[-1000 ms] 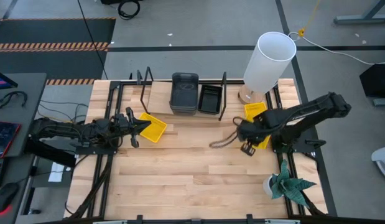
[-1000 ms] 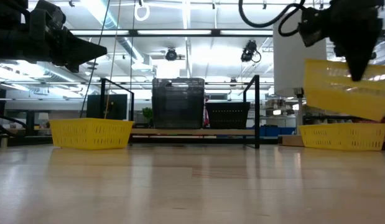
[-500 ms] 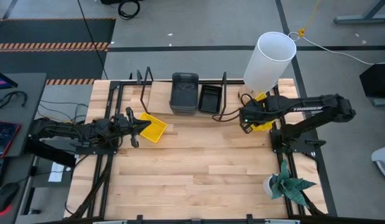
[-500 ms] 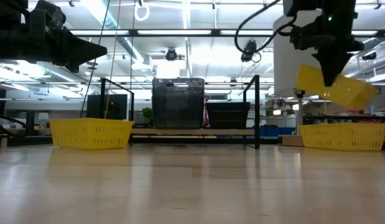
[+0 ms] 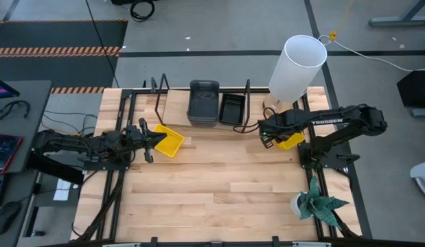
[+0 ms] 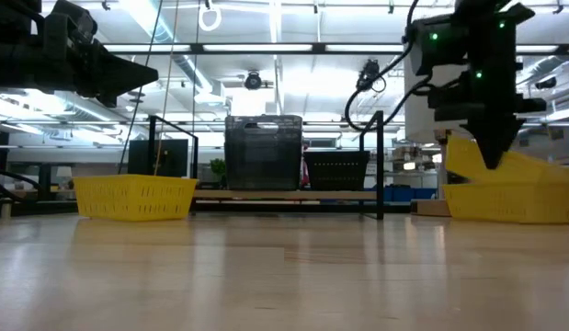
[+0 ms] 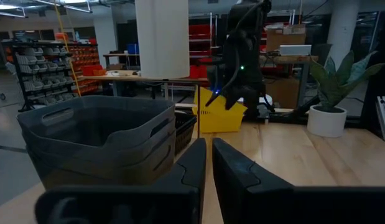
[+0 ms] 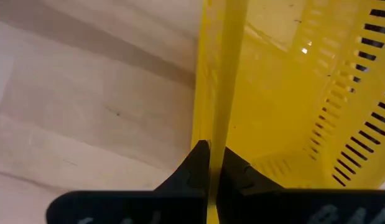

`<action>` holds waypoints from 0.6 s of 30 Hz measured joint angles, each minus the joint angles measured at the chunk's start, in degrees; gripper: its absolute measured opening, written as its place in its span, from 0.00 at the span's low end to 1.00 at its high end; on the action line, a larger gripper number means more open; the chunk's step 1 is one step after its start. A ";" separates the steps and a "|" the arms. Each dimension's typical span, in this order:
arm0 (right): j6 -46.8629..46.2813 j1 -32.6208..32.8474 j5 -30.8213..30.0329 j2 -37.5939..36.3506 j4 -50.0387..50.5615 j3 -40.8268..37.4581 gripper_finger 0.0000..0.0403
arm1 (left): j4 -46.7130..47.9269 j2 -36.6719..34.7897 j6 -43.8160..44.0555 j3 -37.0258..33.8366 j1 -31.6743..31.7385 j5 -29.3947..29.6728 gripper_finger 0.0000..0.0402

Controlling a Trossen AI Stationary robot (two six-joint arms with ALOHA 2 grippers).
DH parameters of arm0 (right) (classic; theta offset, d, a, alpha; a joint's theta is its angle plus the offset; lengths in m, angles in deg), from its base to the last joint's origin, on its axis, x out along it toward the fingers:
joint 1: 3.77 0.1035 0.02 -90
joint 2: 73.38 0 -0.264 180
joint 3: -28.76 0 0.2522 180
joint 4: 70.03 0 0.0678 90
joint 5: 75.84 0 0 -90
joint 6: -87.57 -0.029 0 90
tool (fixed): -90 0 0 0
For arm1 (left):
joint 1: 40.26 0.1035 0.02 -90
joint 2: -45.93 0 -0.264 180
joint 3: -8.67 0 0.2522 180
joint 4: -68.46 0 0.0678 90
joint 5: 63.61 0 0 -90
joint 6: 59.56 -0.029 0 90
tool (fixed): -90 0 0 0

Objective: Stack baskets on shelf by color
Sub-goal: Stack the yellow bin on the top of the yellow bin

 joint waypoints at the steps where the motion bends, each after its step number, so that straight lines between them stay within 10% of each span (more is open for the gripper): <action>1: 0.14 -0.27 1.13 0.02 -0.09 -0.34 0.03 | -0.01 -0.02 0.00 0.00 0.01 -0.02 0.09; 18: 5.53 6.88 20.78 0.00 -6.10 -0.53 0.03 | -0.02 0.00 0.00 0.00 0.01 0.00 0.09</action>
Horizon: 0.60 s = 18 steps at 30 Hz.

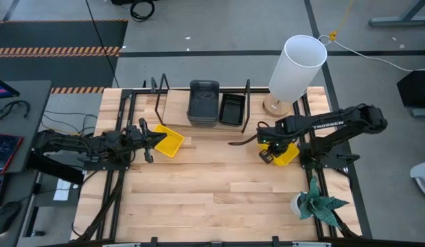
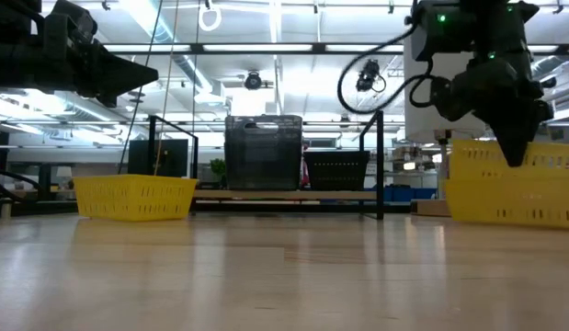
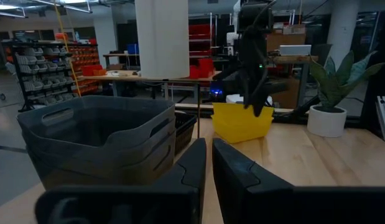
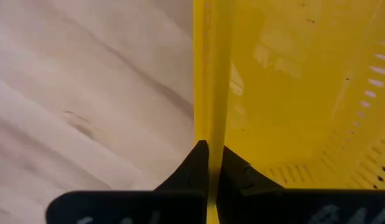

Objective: Stack baskets on shelf by color
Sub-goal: Stack the yellow bin on the top of the yellow bin

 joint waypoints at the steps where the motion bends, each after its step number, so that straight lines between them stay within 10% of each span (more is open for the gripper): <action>1: 0.10 0.57 0.03 0.00 -1.11 0.00 0.03 | -0.02 -0.02 0.00 0.00 0.01 -0.02 0.09; 18: 1.02 7.33 1.27 0.00 -12.25 0.10 0.23 | -0.02 0.00 0.00 0.00 -0.01 -0.02 0.08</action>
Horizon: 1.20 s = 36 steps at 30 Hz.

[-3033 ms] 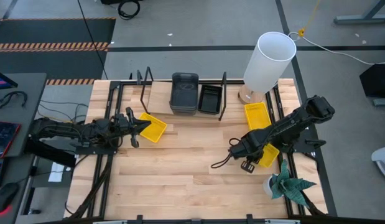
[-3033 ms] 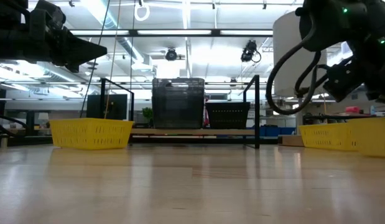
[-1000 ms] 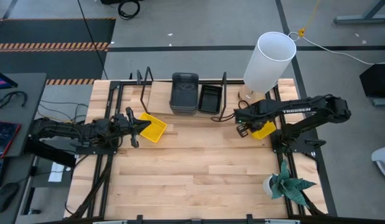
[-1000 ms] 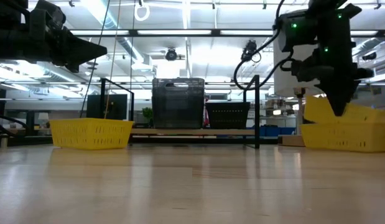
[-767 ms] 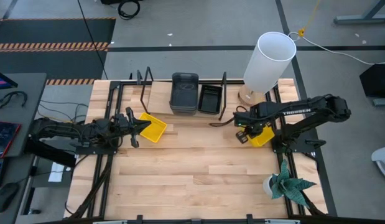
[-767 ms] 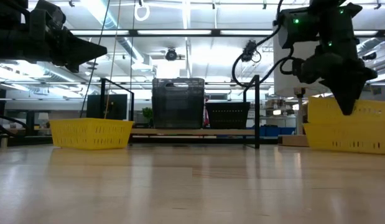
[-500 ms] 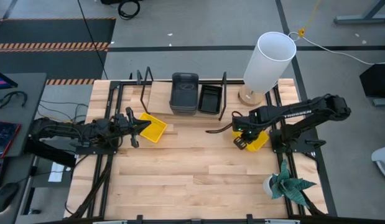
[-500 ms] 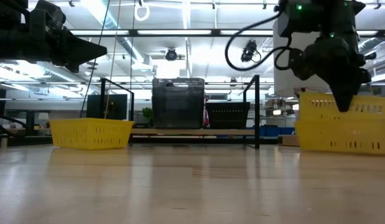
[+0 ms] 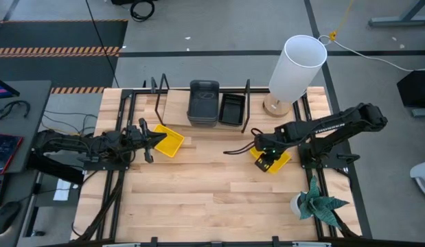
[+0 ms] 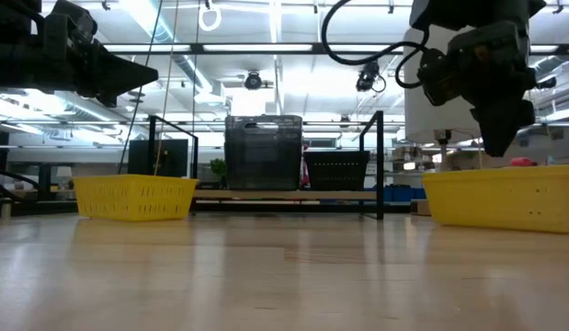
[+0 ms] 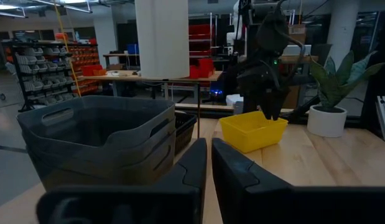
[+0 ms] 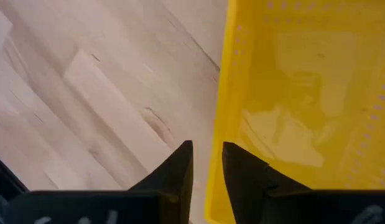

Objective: Stack baskets on shelf by color
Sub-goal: Stack the yellow bin on the top of the yellow bin

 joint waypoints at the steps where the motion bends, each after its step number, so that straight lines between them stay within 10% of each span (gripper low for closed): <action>1: 0.19 0.00 -0.01 0.00 0.96 0.37 0.23 | 0.02 0.00 0.00 0.00 0.02 0.00 0.08; 15: 8.57 -2.90 -14.58 -0.02 27.17 7.26 0.23 | 0.00 -0.01 0.00 0.00 0.01 0.00 0.06; 28: 18.72 -14.32 -17.03 -0.02 23.37 -1.02 0.17 | 0.00 -0.01 0.00 0.00 0.00 0.00 0.08; 36: 22.02 -15.19 -9.90 0.00 2.96 -5.59 0.10 | 0.00 -0.02 0.00 0.00 0.02 0.00 0.06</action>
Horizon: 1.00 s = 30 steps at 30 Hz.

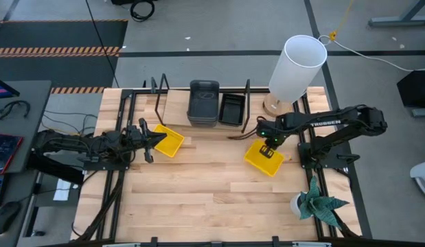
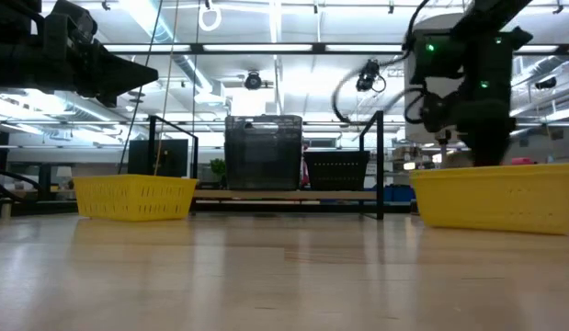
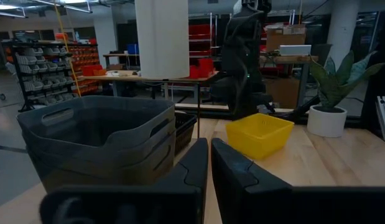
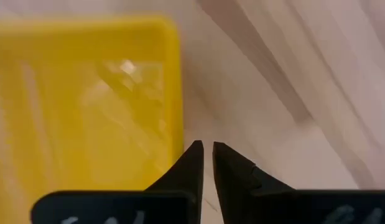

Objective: Stack baskets on shelf by color
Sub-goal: Stack the yellow bin on the top of the yellow bin

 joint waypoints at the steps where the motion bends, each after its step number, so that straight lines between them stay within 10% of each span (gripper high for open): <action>1: 0.01 0.35 0.88 0.00 -2.81 -0.12 0.09 | 0.00 0.01 0.00 0.00 0.00 0.00 0.06; 10: -0.55 7.79 7.25 9.47 -22.13 0.33 0.05 | 0.00 0.00 0.00 0.00 -0.02 0.01 0.09; 20: 6.39 14.81 5.36 26.00 -19.98 19.01 0.03 | 0.00 0.02 0.00 0.00 -0.02 0.00 0.06; 30: 14.66 15.47 -2.29 19.34 -16.14 25.85 0.03 | 0.07 0.02 -0.02 0.00 0.00 0.00 0.09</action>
